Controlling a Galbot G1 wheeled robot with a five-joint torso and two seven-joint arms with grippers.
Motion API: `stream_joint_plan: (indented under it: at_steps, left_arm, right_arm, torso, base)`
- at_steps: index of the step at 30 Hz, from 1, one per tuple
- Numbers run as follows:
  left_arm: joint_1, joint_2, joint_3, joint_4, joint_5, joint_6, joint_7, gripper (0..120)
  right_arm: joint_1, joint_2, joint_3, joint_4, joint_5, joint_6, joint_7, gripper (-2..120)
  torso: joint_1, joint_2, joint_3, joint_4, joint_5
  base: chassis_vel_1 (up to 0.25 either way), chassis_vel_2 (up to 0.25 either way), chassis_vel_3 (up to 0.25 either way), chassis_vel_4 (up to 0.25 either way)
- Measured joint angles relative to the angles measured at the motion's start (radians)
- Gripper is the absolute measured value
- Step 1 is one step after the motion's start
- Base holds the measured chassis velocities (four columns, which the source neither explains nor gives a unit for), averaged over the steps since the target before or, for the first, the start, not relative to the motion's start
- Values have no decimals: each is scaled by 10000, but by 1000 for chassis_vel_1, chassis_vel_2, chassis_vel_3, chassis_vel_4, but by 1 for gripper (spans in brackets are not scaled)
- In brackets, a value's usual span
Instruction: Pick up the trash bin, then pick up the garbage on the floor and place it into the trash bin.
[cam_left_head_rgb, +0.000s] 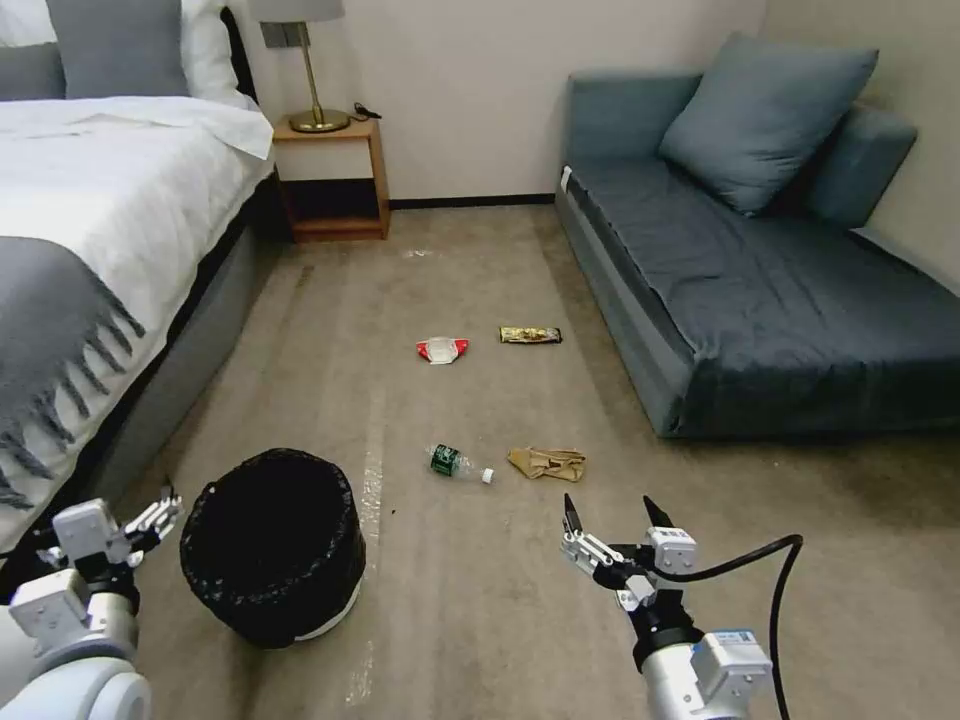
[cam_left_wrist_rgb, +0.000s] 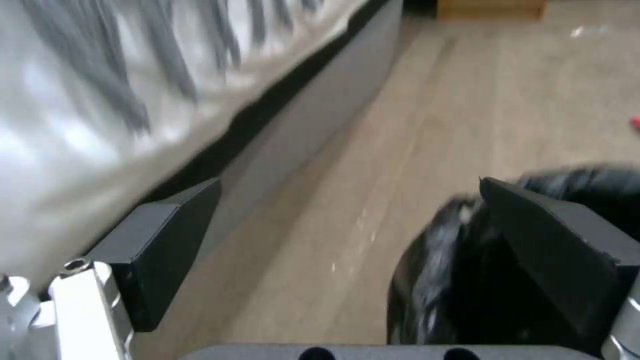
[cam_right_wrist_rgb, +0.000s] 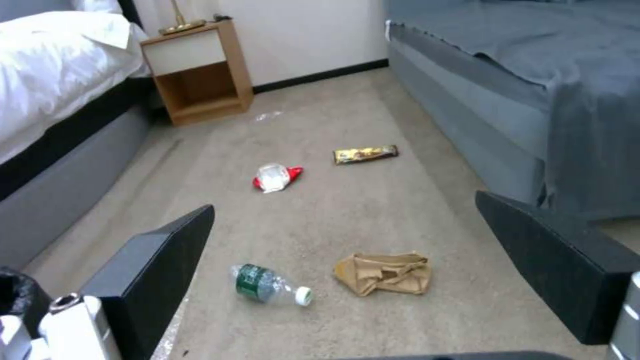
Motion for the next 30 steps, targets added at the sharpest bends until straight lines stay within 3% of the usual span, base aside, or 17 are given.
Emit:
stream_joint_plan:
  at_steps: [13, 24, 30]
  left_arm:
    - [-255, -322, 465, 1305, 268, 41, 820, 97]
    - [-778, -380, 558, 2177, -720, 658, 1168, 94]
    - [-1221, -522, 767, 2540, -843, 756, 1119, 79]
  right_arm:
    - [-70, 1, 43, -117, -271, 268, 238, 100]
    - [-158, -50, 78, -119, -320, 337, 408, 100]
    - [-184, -125, 114, -51, -276, 363, 505, 100]
  torso:
    - [0, -1, 0, 0, 0]
    - [-1, -1, 0, 2, 3]
    - [-1, 2, -4, 4, 29]
  base:
    - [0, 0, 0, 0]
    - [0, 0, 0, 0]
    - [0, 0, 0, 0]
